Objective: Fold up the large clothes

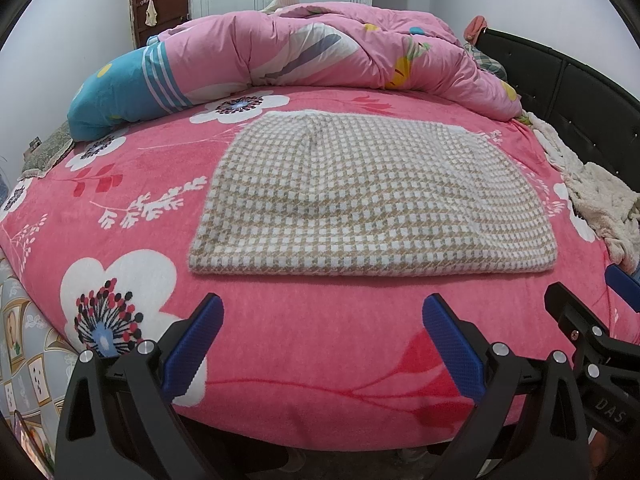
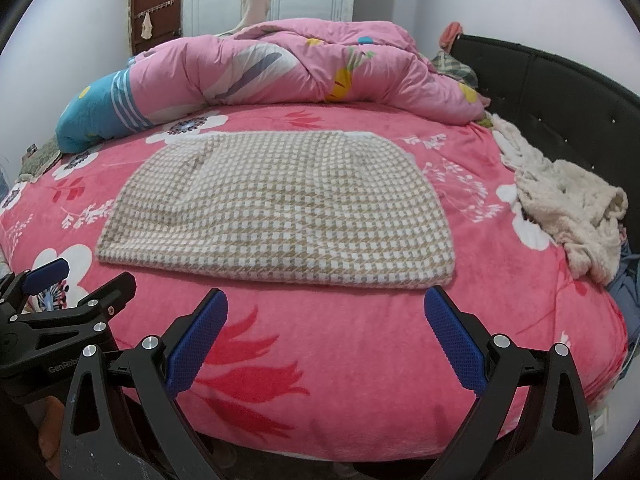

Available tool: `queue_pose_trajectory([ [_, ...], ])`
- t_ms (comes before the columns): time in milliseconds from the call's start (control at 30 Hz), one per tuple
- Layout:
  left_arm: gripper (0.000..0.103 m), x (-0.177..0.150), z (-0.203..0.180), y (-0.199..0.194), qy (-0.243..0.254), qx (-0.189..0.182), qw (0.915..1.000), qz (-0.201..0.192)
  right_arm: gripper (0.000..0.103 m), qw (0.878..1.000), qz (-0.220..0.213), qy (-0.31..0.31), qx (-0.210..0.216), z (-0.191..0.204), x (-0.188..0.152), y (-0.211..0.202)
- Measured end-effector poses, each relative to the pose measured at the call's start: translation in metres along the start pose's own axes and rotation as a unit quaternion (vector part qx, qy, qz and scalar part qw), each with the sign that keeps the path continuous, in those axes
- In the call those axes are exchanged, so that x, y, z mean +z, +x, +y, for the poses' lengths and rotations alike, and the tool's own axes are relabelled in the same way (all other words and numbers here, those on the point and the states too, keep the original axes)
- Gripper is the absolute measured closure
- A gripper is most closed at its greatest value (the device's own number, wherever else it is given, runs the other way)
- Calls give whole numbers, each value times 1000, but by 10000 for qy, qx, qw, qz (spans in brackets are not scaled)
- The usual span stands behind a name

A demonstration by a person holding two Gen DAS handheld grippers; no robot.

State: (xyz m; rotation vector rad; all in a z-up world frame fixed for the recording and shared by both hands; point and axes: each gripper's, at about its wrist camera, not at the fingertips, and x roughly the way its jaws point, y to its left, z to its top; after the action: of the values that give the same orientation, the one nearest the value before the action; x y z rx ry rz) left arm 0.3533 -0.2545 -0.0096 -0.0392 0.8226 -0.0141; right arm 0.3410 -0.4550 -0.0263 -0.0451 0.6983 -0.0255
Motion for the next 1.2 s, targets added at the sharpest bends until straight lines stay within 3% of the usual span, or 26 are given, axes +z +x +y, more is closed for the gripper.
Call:
queue_pose_trajectory([
  [1200,5,0,0,-2,-30,98,9999,-49,8,10000,-15,-78,24,2,2,0],
])
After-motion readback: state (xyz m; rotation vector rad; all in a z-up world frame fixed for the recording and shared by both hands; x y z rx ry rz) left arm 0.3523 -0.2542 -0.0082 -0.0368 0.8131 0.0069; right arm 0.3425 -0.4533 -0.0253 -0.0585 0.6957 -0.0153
